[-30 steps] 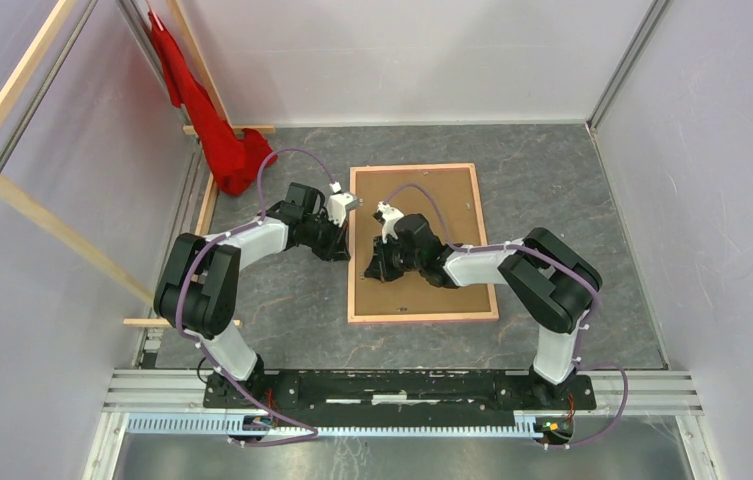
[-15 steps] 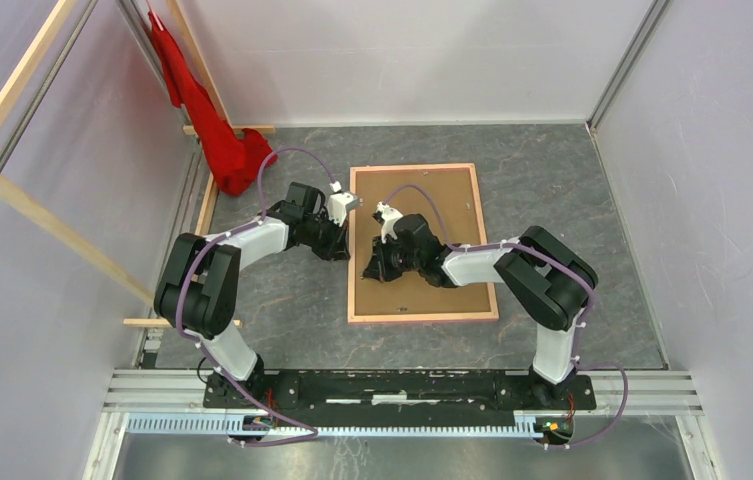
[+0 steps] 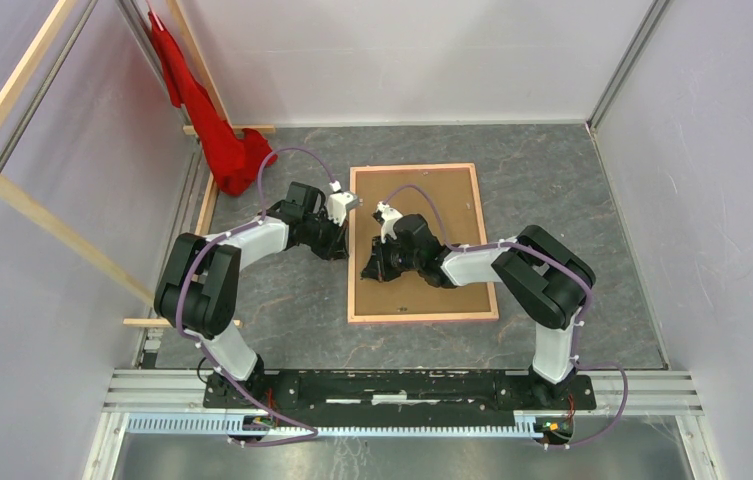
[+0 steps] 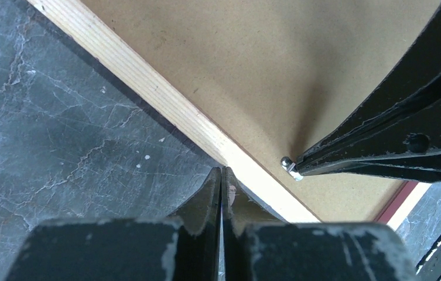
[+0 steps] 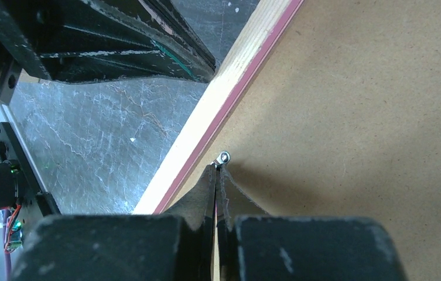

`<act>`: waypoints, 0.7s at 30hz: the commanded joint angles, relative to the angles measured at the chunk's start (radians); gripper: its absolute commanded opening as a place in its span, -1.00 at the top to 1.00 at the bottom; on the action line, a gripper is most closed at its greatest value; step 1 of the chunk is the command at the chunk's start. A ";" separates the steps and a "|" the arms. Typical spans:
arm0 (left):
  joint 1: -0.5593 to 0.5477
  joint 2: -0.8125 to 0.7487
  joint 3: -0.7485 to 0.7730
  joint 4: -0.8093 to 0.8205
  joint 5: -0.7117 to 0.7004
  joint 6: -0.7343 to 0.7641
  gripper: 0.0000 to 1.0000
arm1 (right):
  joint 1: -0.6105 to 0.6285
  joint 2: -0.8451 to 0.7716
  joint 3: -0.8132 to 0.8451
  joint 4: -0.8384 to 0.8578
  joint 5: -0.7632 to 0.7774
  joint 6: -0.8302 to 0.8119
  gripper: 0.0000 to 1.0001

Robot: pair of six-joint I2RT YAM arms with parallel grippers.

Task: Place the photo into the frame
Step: Install the photo frame at the center of the board.

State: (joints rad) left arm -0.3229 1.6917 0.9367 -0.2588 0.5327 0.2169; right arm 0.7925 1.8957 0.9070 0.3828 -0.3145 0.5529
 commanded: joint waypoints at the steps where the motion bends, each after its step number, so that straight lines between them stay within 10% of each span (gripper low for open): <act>1: -0.004 0.007 0.017 -0.016 -0.034 0.007 0.88 | 0.004 0.029 0.026 0.008 0.009 0.002 1.00; 21: -0.004 0.005 0.024 -0.030 -0.024 0.016 0.91 | -0.010 0.056 0.017 0.042 0.023 0.020 1.00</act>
State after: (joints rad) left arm -0.3229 1.6939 0.9371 -0.2863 0.4995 0.2173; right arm 0.7895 1.9182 0.9195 0.4049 -0.3218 0.5785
